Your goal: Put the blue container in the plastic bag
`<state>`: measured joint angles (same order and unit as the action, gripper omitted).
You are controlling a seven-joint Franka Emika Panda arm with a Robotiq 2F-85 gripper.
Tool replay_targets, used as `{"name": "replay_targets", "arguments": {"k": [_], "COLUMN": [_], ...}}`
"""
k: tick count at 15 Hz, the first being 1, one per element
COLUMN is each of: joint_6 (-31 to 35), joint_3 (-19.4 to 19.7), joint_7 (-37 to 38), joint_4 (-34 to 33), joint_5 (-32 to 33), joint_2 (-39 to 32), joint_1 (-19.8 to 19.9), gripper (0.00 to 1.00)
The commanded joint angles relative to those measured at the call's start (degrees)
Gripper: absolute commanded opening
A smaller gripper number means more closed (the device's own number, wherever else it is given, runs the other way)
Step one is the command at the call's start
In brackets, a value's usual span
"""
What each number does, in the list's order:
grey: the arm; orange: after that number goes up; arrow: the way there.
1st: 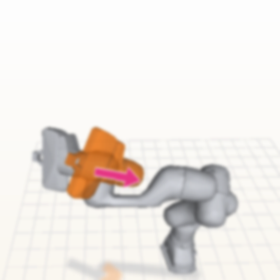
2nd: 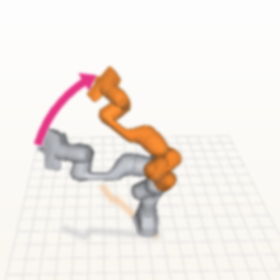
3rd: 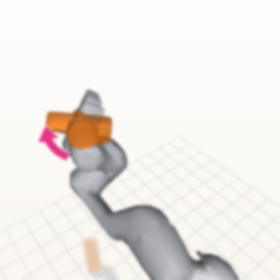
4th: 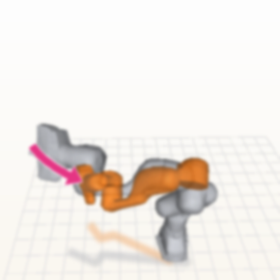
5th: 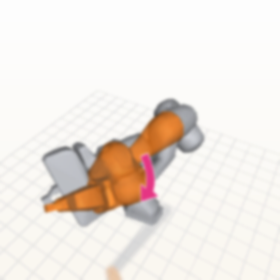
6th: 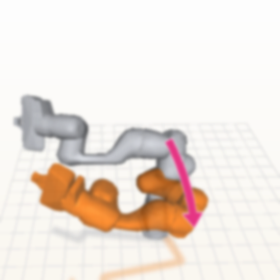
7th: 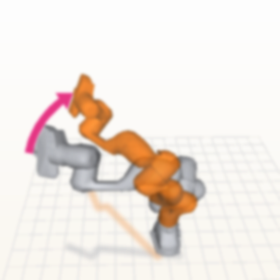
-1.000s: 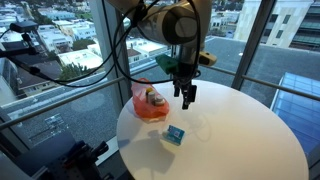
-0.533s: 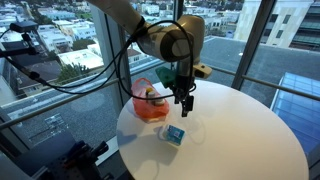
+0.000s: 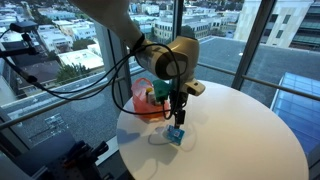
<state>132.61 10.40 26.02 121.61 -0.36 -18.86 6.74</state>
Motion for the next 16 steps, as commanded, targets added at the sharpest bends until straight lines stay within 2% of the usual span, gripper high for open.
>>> {"name": "replay_targets", "arguments": {"k": [1,9,16], "joint_6": [2.40,11.78,13.99], "joint_3": [0.85,1.64,2.53], "joint_7": [4.00,8.49,10.29], "joint_4": [1.17,1.13,1.16], "joint_5": [-1.71,-3.33,-3.96], "joint_2": [-0.95,-6.65,-9.41], "joint_1": [-0.79,-1.47,-2.57], "gripper": [1.00,1.00,1.00]}}
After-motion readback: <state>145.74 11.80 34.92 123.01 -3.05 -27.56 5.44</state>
